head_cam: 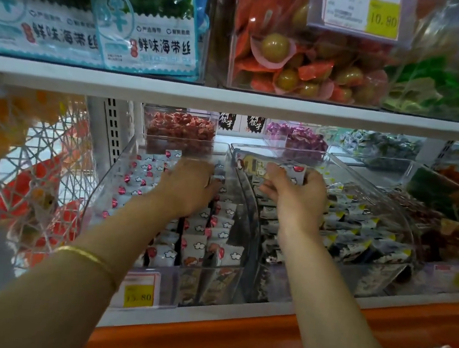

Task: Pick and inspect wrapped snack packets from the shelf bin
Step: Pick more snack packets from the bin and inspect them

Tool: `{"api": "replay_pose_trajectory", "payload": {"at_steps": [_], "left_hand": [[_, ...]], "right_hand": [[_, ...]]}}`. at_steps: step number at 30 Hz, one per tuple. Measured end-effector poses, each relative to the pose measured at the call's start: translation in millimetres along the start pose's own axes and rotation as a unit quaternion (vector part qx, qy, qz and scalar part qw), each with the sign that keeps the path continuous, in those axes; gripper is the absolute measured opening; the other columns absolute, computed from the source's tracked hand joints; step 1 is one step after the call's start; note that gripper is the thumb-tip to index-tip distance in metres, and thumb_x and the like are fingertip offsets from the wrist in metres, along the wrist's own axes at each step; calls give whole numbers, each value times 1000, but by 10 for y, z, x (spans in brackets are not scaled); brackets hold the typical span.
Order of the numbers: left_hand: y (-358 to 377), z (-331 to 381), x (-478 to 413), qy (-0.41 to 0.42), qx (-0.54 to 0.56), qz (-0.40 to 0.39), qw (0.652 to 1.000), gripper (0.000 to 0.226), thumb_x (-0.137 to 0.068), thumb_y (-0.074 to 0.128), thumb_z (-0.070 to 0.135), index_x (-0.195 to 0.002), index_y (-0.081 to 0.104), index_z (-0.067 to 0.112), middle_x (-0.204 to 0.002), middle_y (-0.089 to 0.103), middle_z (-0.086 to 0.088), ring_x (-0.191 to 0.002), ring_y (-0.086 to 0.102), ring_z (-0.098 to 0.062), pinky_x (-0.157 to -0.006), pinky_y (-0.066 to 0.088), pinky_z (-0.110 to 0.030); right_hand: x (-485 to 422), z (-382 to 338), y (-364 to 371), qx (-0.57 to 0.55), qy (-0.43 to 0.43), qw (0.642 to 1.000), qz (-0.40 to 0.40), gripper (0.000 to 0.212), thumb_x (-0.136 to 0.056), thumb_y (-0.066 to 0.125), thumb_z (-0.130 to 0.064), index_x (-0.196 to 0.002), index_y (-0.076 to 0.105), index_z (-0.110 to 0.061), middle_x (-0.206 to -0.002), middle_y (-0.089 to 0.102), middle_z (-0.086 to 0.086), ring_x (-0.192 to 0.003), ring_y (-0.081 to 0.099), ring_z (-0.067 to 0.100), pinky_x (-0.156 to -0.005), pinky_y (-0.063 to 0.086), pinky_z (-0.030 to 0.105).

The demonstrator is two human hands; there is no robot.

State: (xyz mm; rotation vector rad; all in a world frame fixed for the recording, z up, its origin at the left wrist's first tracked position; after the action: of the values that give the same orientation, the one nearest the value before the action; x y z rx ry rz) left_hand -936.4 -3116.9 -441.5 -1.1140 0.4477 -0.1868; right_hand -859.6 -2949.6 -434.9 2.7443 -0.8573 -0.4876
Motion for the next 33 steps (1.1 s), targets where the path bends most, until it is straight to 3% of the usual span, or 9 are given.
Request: {"api": "replay_pose_trajectory", "payload": {"at_steps": [7,10,12,14,19,22,28,31,33], "left_hand": [[398,-12,-367,39,-122,-114,985,48,-100,15,40,-121,52,16,-145,39,-5,-140,23,-22,-110,8,-63],[463,-45,-384,27,-128,-137,982,47,-100,11,40,-104,53,18,-144,40,-3,-140,23,-20,-110,5,-64],[455,-48,-363,20,-113,-138,984,52,-99,9,43,-114,55,25,-148,37,2,-143,15,-18,-111,0,-61],[416,-43,-313,22,-99,-133,986,54,-99,9,44,-121,55,27,-151,33,4,-144,10,-15,-112,-3,-58],[335,-88,-144,31,-124,-128,984,52,-100,10,41,-131,49,25,-154,27,5,-144,11,-13,-112,-2,-53],[320,-96,-102,28,-130,-133,982,51,-101,10,39,-137,43,27,-155,25,6,-144,10,-13,-114,-1,-53],[302,-71,-54,24,-113,-134,984,47,-101,15,37,-140,39,27,-155,24,3,-144,9,-13,-114,-1,-54],[208,-67,20,23,-74,-110,991,45,-101,18,36,-140,40,26,-154,26,4,-144,8,-11,-113,-1,-50],[122,-74,86,16,-44,-83,995,45,-101,21,37,-140,39,25,-153,29,4,-144,7,-11,-112,-2,-51]], "right_hand": [[-100,90,-95,-41,11,999,21,38,-85,67,-6,-78,35,-26,-81,60,4,-58,62,10,-52,51,12],[-126,113,-86,-28,14,999,15,32,-85,67,-7,-78,40,-22,-81,60,5,-51,63,5,-53,54,16],[-130,136,-72,-6,16,1000,7,18,-85,67,-9,-89,49,-10,-84,62,6,-48,63,3,-57,57,20],[-128,138,-66,13,10,1000,7,24,-85,67,-10,-100,52,-1,-87,63,9,-50,63,5,-59,57,22],[-213,-79,168,148,-104,983,-25,26,-83,68,-11,-101,54,2,-86,62,10,-70,62,20,-68,56,34],[-343,-208,551,278,-215,932,-93,19,-83,67,-11,-95,54,-4,-91,57,7,-79,53,17,-64,41,14],[-491,19,1347,592,-328,694,-245,36,-81,69,-20,-112,54,-8,-107,61,15,-103,55,31,-74,40,30],[-526,176,1480,660,-325,621,-269,37,-81,70,-18,-113,54,-12,-110,57,14,-106,53,30,-78,41,31],[-577,287,1484,683,-293,602,-292,43,-79,73,-21,-116,55,-13,-116,55,15,-109,52,31,-86,43,33]]}}
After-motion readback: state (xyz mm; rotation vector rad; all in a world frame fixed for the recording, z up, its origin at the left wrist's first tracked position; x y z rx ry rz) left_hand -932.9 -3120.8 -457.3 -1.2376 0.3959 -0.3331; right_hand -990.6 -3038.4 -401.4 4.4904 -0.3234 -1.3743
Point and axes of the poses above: each hand's wrist, its own x-axis away from the middle knuckle, its own y-axis out of the palm, z = x × y, the point moved 8 cm from there along -x, towards the middle knuckle
